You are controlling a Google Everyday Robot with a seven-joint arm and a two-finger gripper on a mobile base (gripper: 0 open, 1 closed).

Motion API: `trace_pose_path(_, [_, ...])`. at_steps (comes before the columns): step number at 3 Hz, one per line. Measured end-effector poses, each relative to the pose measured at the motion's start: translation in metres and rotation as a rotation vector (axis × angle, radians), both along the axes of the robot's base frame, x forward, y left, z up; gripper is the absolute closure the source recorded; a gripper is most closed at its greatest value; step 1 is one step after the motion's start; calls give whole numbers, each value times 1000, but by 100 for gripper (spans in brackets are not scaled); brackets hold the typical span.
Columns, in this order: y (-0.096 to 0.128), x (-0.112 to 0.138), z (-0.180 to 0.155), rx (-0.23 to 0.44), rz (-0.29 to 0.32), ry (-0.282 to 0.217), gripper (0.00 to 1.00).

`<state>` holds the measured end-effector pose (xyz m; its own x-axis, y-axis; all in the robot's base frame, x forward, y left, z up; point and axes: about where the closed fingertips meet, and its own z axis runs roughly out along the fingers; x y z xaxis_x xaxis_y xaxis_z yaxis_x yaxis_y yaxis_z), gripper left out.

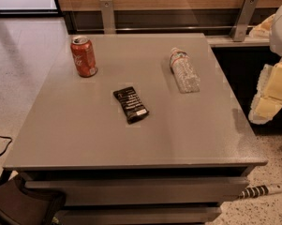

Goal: Place water bottle upright

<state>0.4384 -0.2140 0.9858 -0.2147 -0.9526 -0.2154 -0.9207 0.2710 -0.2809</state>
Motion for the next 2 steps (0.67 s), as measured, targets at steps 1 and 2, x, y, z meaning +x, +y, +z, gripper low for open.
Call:
trace_pose_path(1, [-1,1,1,2,-1,1,0])
trace_pose_path(2, [-4,10,4,14,-6,10,0])
